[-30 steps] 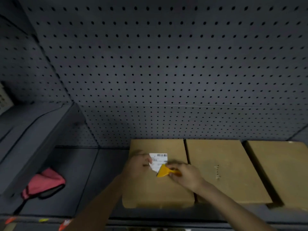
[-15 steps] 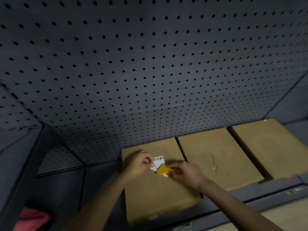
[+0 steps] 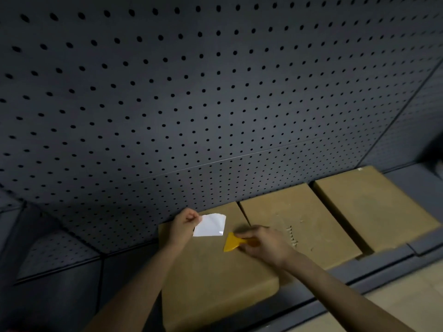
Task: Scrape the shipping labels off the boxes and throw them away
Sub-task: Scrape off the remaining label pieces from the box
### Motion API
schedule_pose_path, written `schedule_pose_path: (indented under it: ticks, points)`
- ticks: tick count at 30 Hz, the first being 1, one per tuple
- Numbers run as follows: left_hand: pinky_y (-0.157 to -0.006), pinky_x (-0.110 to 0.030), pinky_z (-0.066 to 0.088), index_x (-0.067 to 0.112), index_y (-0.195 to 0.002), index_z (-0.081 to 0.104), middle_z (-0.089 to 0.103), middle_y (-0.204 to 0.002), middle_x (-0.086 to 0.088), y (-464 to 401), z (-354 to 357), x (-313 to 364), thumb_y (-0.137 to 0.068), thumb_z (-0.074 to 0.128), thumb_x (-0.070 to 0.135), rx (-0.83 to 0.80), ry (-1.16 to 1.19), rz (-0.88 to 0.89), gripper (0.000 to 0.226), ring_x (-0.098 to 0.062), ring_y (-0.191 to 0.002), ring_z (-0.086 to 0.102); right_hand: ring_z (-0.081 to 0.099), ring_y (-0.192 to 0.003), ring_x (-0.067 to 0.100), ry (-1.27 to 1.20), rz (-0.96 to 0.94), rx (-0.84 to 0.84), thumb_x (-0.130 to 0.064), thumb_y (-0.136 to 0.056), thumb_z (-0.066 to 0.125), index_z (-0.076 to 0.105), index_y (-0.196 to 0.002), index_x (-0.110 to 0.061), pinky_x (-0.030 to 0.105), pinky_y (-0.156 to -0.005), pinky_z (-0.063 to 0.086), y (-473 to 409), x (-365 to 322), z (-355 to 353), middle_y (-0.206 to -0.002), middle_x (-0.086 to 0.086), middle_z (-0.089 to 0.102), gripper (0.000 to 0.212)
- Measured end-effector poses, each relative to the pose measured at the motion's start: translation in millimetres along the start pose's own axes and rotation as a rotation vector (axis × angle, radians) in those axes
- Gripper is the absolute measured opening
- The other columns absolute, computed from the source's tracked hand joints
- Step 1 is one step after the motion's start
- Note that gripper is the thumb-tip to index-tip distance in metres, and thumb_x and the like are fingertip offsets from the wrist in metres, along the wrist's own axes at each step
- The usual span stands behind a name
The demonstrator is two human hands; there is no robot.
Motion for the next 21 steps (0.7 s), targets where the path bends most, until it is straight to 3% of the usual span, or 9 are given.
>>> schedule_pose_path:
  ticks: [2, 5, 7, 9, 11, 13, 16, 17, 21]
  points:
    - [-0.066, -0.029, 0.045, 0.018, -0.074, 0.054, 0.059, -0.084, -0.005, 1, -2, 0, -0.088, 0.057, 0.007, -0.081, 0.000, -0.023, 0.018, -0.023, -0.086, 0.056, 0.054, -0.117, 0.015, 0.023, -0.004, -0.015, -0.044, -0.092, 0.050, 0.049, -0.131, -0.045, 0.025, -0.081, 0.039, 1, 0, -2, -0.129, -0.008, 0.057, 0.039]
    - [-0.069, -0.027, 0.049, 0.016, -0.087, 0.058, 0.064, -0.091, -0.004, 5, -2, 9, -0.088, 0.050, 0.001, -0.350, 0.043, -0.078, 0.017, -0.022, -0.090, 0.061, 0.053, -0.120, 0.017, 0.086, -0.013, -0.047, -0.040, -0.093, 0.050, 0.049, -0.132, -0.042, 0.027, -0.089, 0.042, 3, -1, -1, -0.133, -0.007, 0.056, 0.039]
    - [-0.076, -0.030, 0.049, 0.019, -0.090, 0.058, 0.066, -0.093, -0.001, 5, -3, 13, -0.085, 0.050, 0.011, -0.420, 0.063, -0.108, 0.013, -0.020, -0.091, 0.062, 0.052, -0.122, 0.018, 0.110, -0.011, -0.059, -0.038, -0.093, 0.050, 0.048, -0.134, -0.040, 0.028, -0.091, 0.042, 5, 0, 1, -0.135, -0.005, 0.055, 0.041]
    - [-0.084, -0.032, 0.048, 0.026, -0.091, 0.056, 0.062, -0.097, 0.003, 11, -2, 13, -0.078, 0.057, 0.020, -0.476, -0.085, -0.072, 0.014, -0.019, -0.097, 0.059, 0.053, -0.122, 0.018, 0.098, -0.004, -0.055, -0.037, -0.093, 0.050, 0.047, -0.134, -0.038, 0.029, -0.092, 0.042, 6, 0, 3, -0.135, -0.005, 0.055, 0.041]
    - [-0.084, -0.030, 0.049, 0.033, -0.096, 0.055, 0.054, -0.108, 0.006, 24, 7, 6, -0.075, 0.069, 0.027, -0.583, -0.403, -0.013, 0.026, -0.017, -0.103, 0.054, 0.054, -0.120, 0.018, 0.091, -0.001, -0.049, -0.038, -0.092, 0.051, 0.047, -0.133, -0.038, 0.030, -0.092, 0.044, 7, 0, 6, -0.134, -0.004, 0.056, 0.041]
    - [-0.083, -0.031, 0.049, 0.035, -0.098, 0.056, 0.050, -0.111, 0.008, 35, 17, 4, -0.070, 0.072, 0.040, -0.502, -0.717, 0.155, 0.033, -0.014, -0.101, 0.051, 0.055, -0.119, 0.019, 0.081, -0.001, -0.048, -0.040, -0.092, 0.052, 0.048, -0.133, -0.040, 0.031, -0.092, 0.045, 7, 2, 9, -0.133, -0.004, 0.057, 0.041]
    - [-0.078, -0.036, 0.053, 0.027, -0.084, 0.062, 0.065, -0.093, 0.005, 35, 11, 12, -0.083, 0.063, 0.030, -0.160, -0.533, 0.203, 0.003, -0.016, -0.088, 0.061, 0.053, -0.120, 0.020, -0.002, -0.030, -0.095, -0.036, -0.090, 0.056, 0.049, -0.135, -0.034, 0.027, -0.097, 0.041, 10, 5, 14, -0.134, 0.000, 0.054, 0.045]
    - [-0.075, -0.034, 0.052, 0.028, -0.074, 0.062, 0.066, -0.083, 0.006, 31, 6, 8, -0.084, 0.062, 0.026, -0.103, -0.469, 0.145, 0.010, -0.017, -0.083, 0.063, 0.052, -0.121, 0.020, -0.029, -0.036, -0.113, -0.035, -0.090, 0.058, 0.049, -0.135, -0.032, 0.025, -0.098, 0.039, 11, 7, 15, -0.134, 0.002, 0.053, 0.046]
    - [-0.062, -0.025, 0.038, 0.029, -0.057, 0.054, 0.055, -0.063, 0.009, 26, -2, -11, -0.084, 0.062, 0.017, -0.192, -0.506, 0.020, 0.030, -0.017, -0.071, 0.056, 0.053, -0.117, 0.020, -0.031, -0.069, -0.101, -0.035, -0.089, 0.060, 0.057, -0.128, -0.027, 0.026, -0.099, 0.039, 11, 3, 22, -0.131, 0.002, 0.055, 0.039]
Point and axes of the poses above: each hand's wrist, its own y-axis away from the middle knuckle, its own z-axis out of the palm, x = y × z, the point moved 4 cm from there along -y, towards the middle knuckle
